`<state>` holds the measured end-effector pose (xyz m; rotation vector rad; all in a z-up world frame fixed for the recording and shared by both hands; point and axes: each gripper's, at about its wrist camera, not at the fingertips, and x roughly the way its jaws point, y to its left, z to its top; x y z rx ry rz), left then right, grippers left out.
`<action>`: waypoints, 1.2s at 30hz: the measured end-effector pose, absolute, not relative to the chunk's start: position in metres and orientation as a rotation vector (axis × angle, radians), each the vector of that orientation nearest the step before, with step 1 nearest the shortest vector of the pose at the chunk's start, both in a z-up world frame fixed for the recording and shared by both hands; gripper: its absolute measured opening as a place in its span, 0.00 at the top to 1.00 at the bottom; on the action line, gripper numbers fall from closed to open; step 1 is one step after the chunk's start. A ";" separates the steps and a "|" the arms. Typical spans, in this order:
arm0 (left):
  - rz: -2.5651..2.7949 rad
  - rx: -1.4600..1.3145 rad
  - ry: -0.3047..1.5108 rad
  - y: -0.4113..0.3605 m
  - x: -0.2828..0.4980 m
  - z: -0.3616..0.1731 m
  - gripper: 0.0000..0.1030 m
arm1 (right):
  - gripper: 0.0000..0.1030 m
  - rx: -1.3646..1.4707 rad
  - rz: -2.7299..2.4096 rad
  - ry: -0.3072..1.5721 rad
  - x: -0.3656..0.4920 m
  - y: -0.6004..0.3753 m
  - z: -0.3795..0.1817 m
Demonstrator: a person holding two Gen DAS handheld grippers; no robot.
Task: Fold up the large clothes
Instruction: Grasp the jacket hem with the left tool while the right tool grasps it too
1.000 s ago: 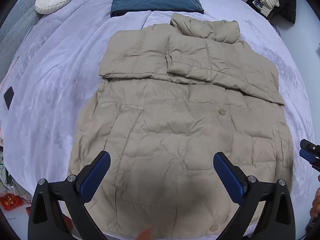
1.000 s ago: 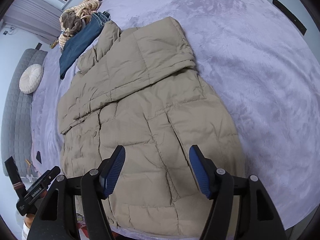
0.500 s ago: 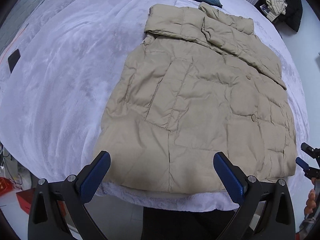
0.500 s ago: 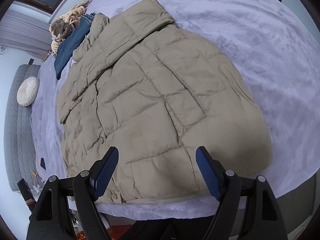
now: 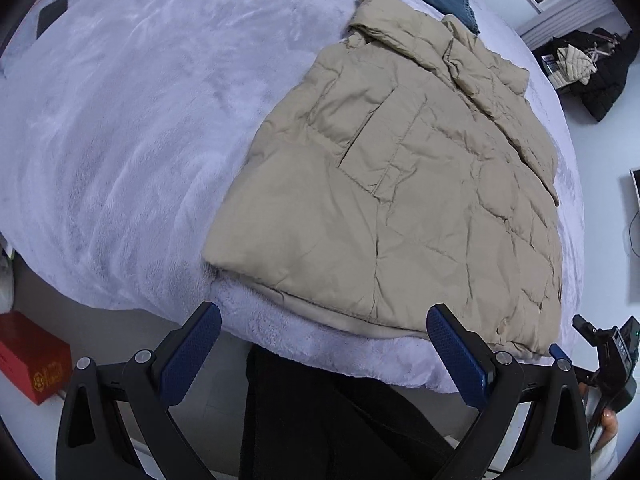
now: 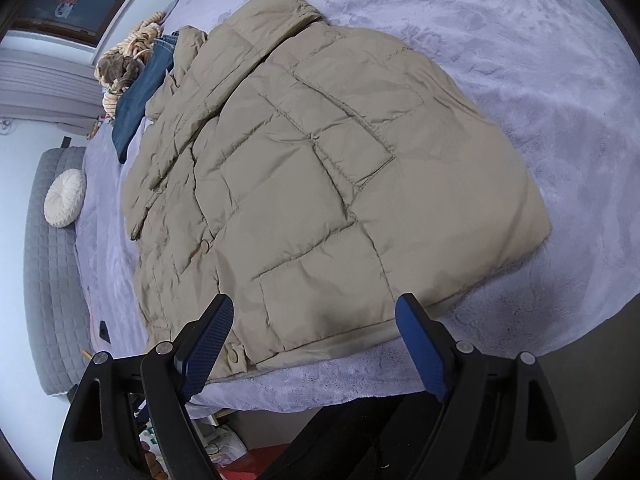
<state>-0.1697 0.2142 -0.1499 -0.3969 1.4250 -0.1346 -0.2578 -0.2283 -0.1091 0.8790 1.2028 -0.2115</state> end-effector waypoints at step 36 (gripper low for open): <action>-0.321 -0.717 1.388 0.185 -0.132 -0.190 0.86 | 0.17 1.444 -0.211 1.016 -0.269 -0.267 -0.187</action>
